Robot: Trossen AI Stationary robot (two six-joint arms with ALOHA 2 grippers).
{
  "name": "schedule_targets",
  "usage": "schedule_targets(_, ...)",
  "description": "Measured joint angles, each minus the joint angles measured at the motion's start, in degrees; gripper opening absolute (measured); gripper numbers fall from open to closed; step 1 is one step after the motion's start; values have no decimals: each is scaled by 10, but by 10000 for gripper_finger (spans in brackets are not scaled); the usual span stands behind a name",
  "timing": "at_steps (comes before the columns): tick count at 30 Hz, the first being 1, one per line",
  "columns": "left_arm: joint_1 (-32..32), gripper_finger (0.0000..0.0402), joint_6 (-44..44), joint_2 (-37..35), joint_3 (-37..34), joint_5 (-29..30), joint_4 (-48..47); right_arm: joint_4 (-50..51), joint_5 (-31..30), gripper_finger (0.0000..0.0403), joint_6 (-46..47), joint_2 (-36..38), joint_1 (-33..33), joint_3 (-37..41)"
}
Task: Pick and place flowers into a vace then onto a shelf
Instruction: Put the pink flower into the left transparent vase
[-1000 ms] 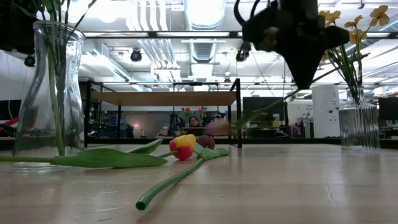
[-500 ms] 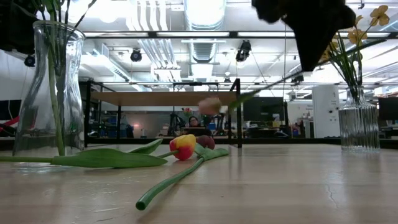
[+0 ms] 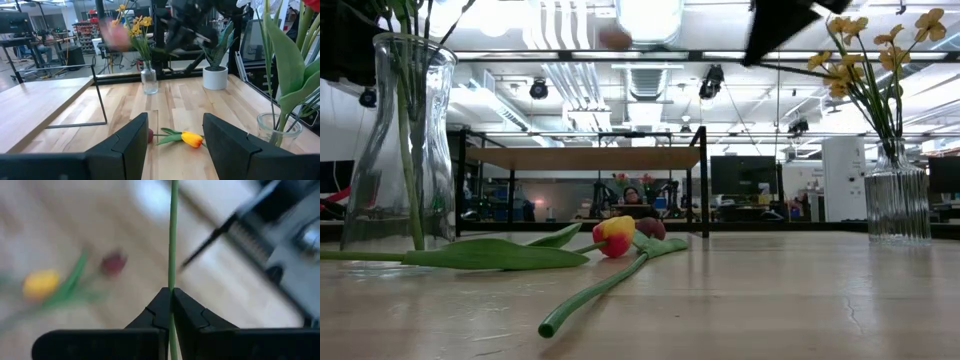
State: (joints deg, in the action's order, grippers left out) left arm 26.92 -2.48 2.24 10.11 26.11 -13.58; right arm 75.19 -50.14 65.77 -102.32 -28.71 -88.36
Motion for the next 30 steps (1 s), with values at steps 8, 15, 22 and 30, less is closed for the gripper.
schedule_targets(8, 0, 173, 0, 0, 0, 0, 10, -168, -147, 8, -101, 0, 13, 73)
schedule_targets(15, 0, 173, 0, 0, 0, 0, 14, -292, -242, 8, -138, 6, 46, 187)
schedule_targets(22, 0, 173, 0, 0, 0, 0, 22, -411, -107, 8, -163, 27, 74, 238)
schedule_targets(30, 0, 173, 0, 0, 0, 0, 31, -602, 17, 8, -369, 85, 77, 276)
